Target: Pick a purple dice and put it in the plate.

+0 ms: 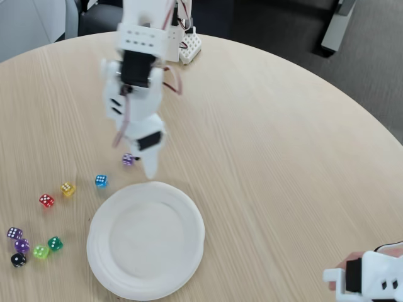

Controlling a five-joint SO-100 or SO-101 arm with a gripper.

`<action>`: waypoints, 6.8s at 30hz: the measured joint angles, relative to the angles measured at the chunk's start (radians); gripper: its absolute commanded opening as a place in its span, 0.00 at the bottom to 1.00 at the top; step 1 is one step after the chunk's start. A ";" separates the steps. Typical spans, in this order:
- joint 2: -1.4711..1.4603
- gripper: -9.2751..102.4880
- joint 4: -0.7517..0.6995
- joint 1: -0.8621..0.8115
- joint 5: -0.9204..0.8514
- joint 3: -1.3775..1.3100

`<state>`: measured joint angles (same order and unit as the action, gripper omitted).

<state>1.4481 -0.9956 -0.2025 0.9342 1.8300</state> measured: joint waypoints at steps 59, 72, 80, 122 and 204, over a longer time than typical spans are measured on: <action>0.000 0.19 -0.014 -0.147 0.091 0.000; 0.000 0.21 -0.023 -0.147 0.078 0.000; 0.000 0.21 -0.038 -0.147 0.078 0.000; -0.011 0.08 -0.049 -0.144 0.086 -0.009; -0.120 0.08 -0.038 0.110 -0.020 -0.394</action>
<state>1.3284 -1.0339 -0.0920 0.9143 1.4358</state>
